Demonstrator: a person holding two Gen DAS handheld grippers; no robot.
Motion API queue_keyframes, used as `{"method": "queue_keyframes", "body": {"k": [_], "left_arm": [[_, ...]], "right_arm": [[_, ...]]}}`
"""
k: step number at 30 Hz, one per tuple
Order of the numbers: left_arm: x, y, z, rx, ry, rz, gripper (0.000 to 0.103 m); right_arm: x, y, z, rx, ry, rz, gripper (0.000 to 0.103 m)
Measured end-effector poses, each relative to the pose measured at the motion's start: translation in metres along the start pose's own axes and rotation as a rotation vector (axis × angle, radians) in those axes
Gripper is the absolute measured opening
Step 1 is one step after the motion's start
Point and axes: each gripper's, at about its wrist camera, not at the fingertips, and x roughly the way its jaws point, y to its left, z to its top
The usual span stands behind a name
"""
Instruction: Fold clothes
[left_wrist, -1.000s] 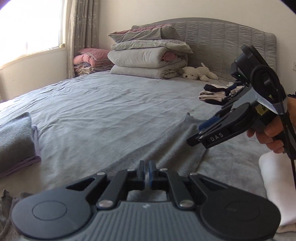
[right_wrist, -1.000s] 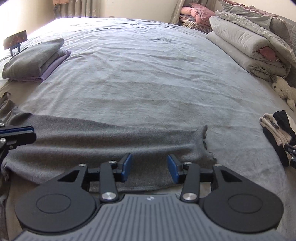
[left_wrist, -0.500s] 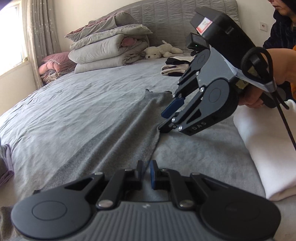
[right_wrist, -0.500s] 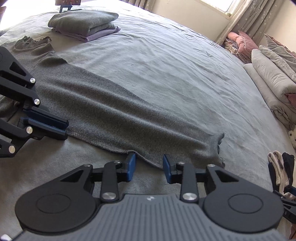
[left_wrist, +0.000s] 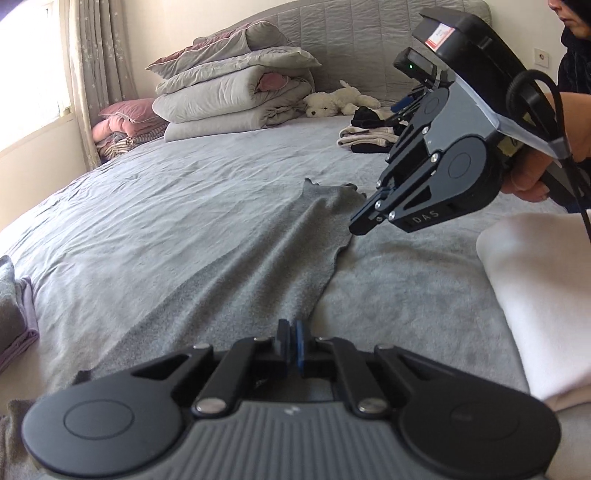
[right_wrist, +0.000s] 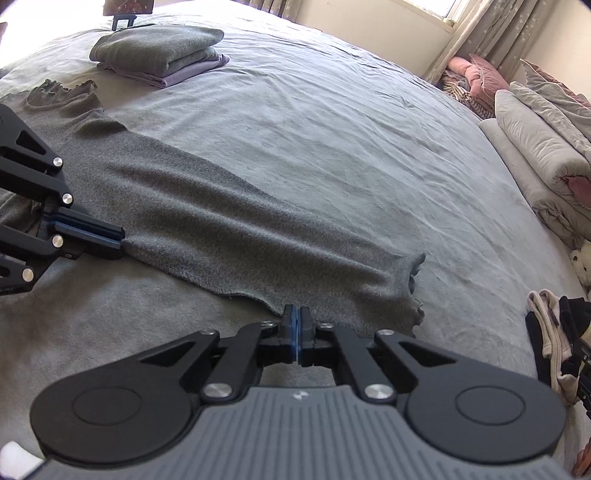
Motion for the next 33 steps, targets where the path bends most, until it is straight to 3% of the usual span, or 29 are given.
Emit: {"method": "queue_keyframes", "body": {"k": [2,3,5,7,12,13,14,16,20,25,27,28,30,33], "left_arm": [[0.002,0.006,-0.001,-0.037,0.01,-0.018,0.003],[0.001,0.011,-0.001,-0.073,0.001,-0.023,0.003],[0.0,0.022,0.0,-0.161,-0.025,-0.027,0.003],[-0.002,0.032,0.002,-0.249,-0.052,-0.034,0.003],[-0.003,0.03,0.004,-0.256,-0.05,-0.049,0.003],[-0.003,0.029,0.005,-0.254,-0.049,-0.052,0.003],[-0.003,0.028,0.005,-0.25,-0.046,-0.054,0.003],[-0.003,0.024,0.002,-0.223,-0.029,-0.057,0.003],[0.001,0.018,-0.004,-0.187,-0.002,-0.069,0.003],[0.002,0.016,-0.007,-0.163,0.019,-0.083,0.005],[-0.006,0.02,-0.005,-0.175,0.004,-0.113,0.01],[-0.011,0.021,-0.004,-0.176,-0.015,-0.12,0.013],[-0.019,0.023,-0.003,-0.173,-0.051,-0.102,0.026],[-0.019,0.031,0.002,-0.194,-0.071,-0.051,0.029]], "right_arm": [[-0.003,0.001,-0.002,-0.004,-0.008,-0.002,0.016],[-0.004,0.002,-0.003,-0.01,-0.011,-0.002,0.019],[-0.005,0.006,-0.006,-0.029,-0.023,0.013,0.046],[-0.005,0.012,-0.008,-0.052,-0.043,0.023,0.051],[0.003,0.029,-0.004,-0.096,-0.077,-0.004,0.051],[0.006,0.031,-0.003,-0.102,-0.079,-0.032,0.045],[0.01,0.031,-0.001,-0.109,-0.076,-0.063,0.027],[0.017,0.03,0.001,-0.132,-0.032,-0.111,0.002],[0.022,0.027,-0.002,-0.169,0.06,-0.157,0.0],[0.017,0.018,-0.001,-0.154,0.142,-0.129,0.0],[0.013,0.013,-0.001,-0.133,0.168,-0.116,0.006],[0.008,0.008,-0.001,-0.107,0.161,-0.103,0.011],[-0.002,-0.004,0.0,-0.029,0.122,-0.072,0.013],[-0.007,-0.026,0.004,0.126,0.056,-0.04,0.014]]}}
